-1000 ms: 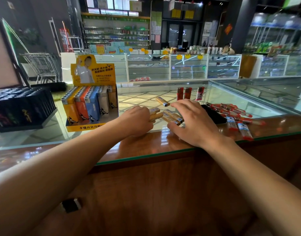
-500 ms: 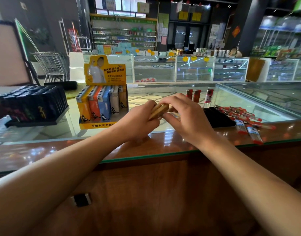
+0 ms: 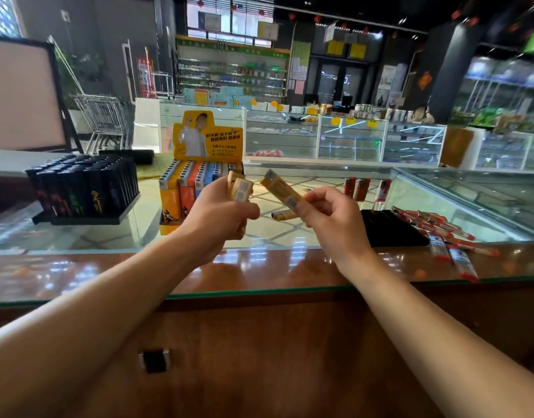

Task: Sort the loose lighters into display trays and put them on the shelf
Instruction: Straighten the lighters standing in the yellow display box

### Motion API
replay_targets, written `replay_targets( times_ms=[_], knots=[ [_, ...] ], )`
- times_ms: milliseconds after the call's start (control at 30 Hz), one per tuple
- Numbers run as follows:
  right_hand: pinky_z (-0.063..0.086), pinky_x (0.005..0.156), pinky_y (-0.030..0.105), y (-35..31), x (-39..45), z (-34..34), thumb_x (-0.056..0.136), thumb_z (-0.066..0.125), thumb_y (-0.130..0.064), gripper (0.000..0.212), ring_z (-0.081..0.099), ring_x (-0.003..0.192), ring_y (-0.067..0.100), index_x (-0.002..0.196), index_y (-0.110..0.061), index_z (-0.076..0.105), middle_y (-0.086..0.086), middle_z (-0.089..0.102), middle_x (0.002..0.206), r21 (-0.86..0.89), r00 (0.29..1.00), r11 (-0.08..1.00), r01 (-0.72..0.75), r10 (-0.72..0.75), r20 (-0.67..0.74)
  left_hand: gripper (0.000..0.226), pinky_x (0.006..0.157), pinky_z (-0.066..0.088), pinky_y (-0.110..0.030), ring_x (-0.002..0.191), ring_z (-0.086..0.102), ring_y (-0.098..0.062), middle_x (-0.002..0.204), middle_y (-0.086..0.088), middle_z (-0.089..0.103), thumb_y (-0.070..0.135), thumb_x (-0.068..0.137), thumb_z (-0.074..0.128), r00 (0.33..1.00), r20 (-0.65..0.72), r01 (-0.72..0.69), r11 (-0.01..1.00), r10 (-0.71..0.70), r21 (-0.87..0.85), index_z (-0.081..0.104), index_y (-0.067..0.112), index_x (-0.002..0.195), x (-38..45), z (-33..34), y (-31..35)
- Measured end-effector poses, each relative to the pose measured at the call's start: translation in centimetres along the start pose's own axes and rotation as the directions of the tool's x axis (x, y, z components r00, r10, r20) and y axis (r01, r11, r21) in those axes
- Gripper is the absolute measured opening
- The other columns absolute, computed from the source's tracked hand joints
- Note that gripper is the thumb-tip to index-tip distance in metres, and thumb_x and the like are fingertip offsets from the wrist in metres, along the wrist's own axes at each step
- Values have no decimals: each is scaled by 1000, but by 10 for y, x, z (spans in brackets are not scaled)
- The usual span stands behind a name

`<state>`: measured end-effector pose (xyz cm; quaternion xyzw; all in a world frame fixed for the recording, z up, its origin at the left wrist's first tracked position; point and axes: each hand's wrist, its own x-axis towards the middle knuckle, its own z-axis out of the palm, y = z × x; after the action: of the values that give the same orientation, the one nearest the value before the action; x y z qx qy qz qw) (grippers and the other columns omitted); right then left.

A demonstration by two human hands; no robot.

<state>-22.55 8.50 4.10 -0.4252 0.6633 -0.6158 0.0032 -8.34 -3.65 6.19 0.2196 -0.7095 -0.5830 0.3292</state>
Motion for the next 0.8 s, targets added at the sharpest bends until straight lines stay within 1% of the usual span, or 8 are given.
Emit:
replay_targets(
  times_ms=[100,200,333,433,533,667,733,800],
  knots=[
    [51,69,30,-7,-3,14,88,71,-15,8,66,75,12,86,-18,63,6,72,83,125,997,990,-71,66,41,19,52,49,-29,62,54,-20,79,-13,57,-3,85,66,997,-74,-46,993,38,-111,56,10,94,1,-2,-1],
    [51,65,28,-12,-6,24,89,69,-14,5,64,72,15,89,-15,64,10,72,86,168,987,977,-131,113,111,5,54,54,-29,55,59,-16,72,-10,62,6,92,64,994,-68,-101,981,91,-166,61,7,96,-6,-6,-3],
    [49,62,28,-16,-10,36,91,66,-13,2,60,64,14,91,-12,64,6,73,78,193,966,966,-171,126,224,1,48,50,-27,50,53,-11,73,-14,61,9,93,63,990,-86,-128,977,115,-169,63,10,94,-11,-17,-9],
    [43,57,29,-19,-11,43,94,62,-11,6,50,57,17,88,-12,63,7,71,75,202,940,961,-191,119,320,5,46,46,-24,49,51,-11,87,-26,62,7,92,63,995,-51,-100,967,91,-234,64,6,97,-11,-29,-13],
    [45,59,29,-23,-11,46,97,59,-14,11,52,58,15,88,-13,65,8,71,78,159,907,970,-185,106,408,3,45,43,-23,48,48,-9,77,-16,62,7,92,63,996,-27,-91,960,87,-265,63,6,95,-12,-39,-16],
    [55,68,29,-30,-13,53,96,60,-21,14,62,66,8,88,-25,69,-1,71,83,-8,904,1000,-19,21,427,10,48,43,-27,50,53,-10,64,2,64,16,87,72,989,-55,-142,986,138,-92,63,14,90,-13,-49,-21],
    [53,64,26,-33,-14,59,96,61,-19,14,62,64,6,88,-28,68,0,70,84,14,928,1000,16,-20,373,15,50,46,-26,52,60,-7,66,3,68,21,82,78,978,-72,-186,978,194,99,64,19,88,-17,-49,-21],
    [51,60,22,-35,-15,65,94,62,-17,14,62,64,5,89,-29,68,-3,68,80,104,950,995,5,-37,309,17,49,45,-17,54,62,-3,65,8,69,20,79,80,967,-50,-240,958,251,160,64,23,84,-20,-48,-21]
  ],
)
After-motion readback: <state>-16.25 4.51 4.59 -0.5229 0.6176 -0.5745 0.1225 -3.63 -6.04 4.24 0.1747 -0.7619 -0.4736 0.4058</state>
